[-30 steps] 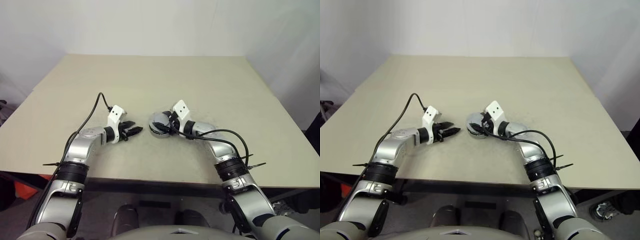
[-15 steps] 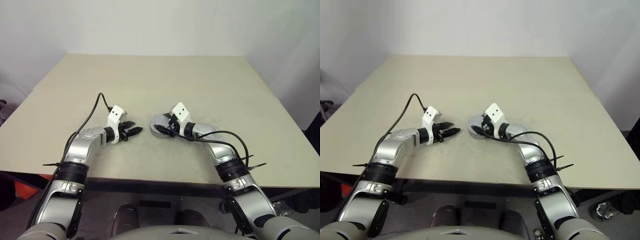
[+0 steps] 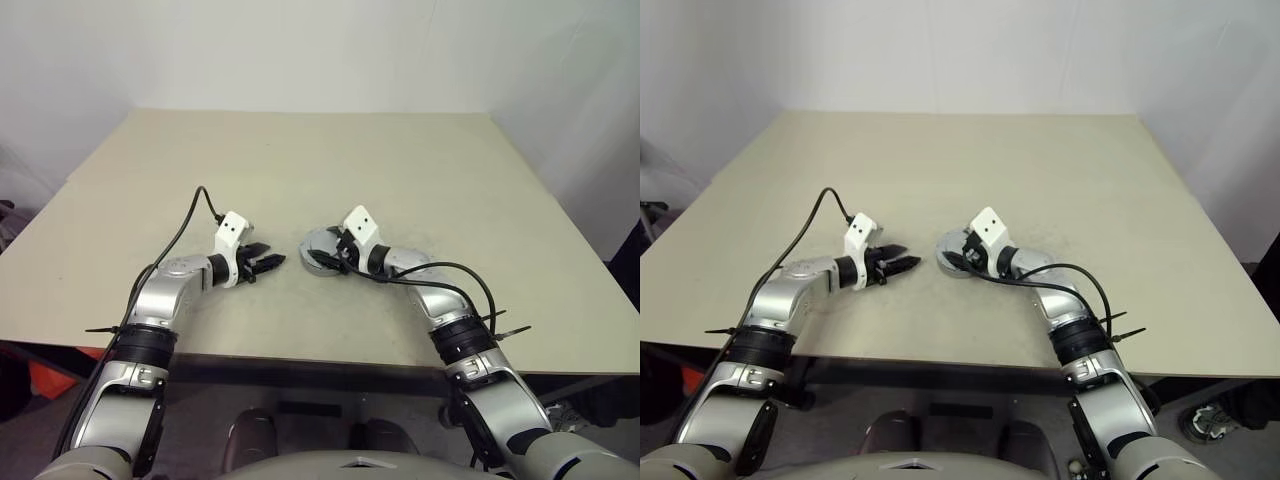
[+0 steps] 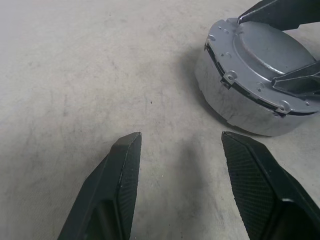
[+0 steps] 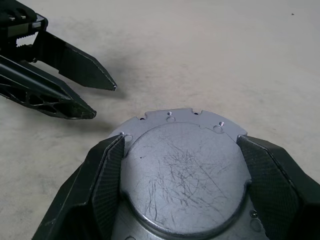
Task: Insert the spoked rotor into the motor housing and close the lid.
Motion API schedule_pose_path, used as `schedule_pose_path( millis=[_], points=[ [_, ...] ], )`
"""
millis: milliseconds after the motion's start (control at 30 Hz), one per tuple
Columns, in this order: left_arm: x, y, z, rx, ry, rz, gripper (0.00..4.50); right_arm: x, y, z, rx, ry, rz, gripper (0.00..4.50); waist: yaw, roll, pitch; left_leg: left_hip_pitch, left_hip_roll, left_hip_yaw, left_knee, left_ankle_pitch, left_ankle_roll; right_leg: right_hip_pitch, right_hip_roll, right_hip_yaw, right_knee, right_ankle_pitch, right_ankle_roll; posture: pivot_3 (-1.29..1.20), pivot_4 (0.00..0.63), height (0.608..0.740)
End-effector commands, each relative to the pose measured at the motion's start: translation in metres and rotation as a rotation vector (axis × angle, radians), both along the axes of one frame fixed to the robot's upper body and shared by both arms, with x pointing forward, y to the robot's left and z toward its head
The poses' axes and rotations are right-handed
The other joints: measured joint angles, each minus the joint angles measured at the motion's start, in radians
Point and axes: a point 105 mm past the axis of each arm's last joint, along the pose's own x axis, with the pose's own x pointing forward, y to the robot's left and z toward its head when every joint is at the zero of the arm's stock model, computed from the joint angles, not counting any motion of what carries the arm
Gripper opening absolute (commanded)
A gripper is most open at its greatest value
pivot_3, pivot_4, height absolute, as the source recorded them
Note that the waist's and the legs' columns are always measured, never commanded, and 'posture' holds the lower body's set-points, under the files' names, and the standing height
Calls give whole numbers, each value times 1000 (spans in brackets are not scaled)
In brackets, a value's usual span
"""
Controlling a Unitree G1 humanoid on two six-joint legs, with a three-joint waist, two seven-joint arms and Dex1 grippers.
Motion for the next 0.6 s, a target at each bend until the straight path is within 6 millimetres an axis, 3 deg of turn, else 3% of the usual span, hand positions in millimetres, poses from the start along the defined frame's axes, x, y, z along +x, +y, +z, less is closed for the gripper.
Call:
schedule_pose_path(
  millis=[33, 467, 600],
  points=[
    [4, 0, 15, -5, -62, 0, 2748, 0, -2, -5, -50, -1, 2, 3147, 0, 0, 0, 0, 0, 0, 0, 0, 0, 0, 0, 0, 0, 0, 0, 0, 0, 740],
    [3, 1, 16, -14, -63, 5, 2748, 3, -8, -23, -111, 59, -27, 3147, 0, 0, 0, 13, 0, 0, -1, -1, 2, 11, 0, 0, 0, -1, 1, 0, 0, 740],
    [5, -9, 27, -96, -59, 4, 2748, -1, -11, -29, -142, 81, -6, 3147, 1, 0, 0, 13, 0, 0, -1, -1, 2, 11, 0, 0, -1, 0, 0, 0, 0, 740]
  ],
)
